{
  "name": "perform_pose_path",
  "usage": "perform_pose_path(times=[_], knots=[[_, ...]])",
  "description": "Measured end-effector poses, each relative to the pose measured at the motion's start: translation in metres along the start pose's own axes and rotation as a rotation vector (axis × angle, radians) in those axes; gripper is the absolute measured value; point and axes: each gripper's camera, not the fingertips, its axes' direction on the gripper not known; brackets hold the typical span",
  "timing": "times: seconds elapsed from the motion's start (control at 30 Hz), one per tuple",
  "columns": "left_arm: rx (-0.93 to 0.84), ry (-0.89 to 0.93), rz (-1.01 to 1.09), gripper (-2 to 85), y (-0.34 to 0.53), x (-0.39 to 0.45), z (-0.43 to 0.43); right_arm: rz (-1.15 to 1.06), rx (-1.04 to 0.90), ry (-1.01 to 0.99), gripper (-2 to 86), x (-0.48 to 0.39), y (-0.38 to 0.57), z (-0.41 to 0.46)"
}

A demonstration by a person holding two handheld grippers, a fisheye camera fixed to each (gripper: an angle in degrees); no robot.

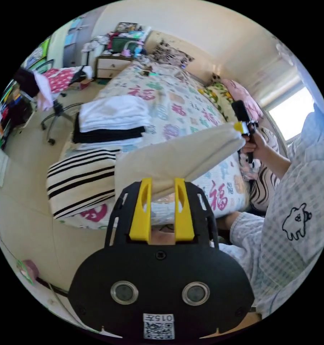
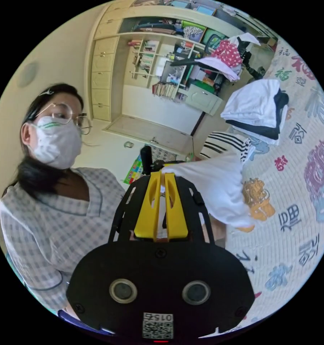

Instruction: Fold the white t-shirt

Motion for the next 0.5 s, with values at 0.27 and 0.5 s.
perform_pose_path(times=[0.27,0.5], knots=[[-0.086,0.521,0.274,8.5,-0.05,0.132,0.144,0.148,0.132,0.215,0.5,-0.057,0.147,-0.097],[-0.075,0.564,0.517,10.4,-0.048,0.214,0.193,0.089,0.433,0.173,1.0,-0.08,0.254,-0.155]])
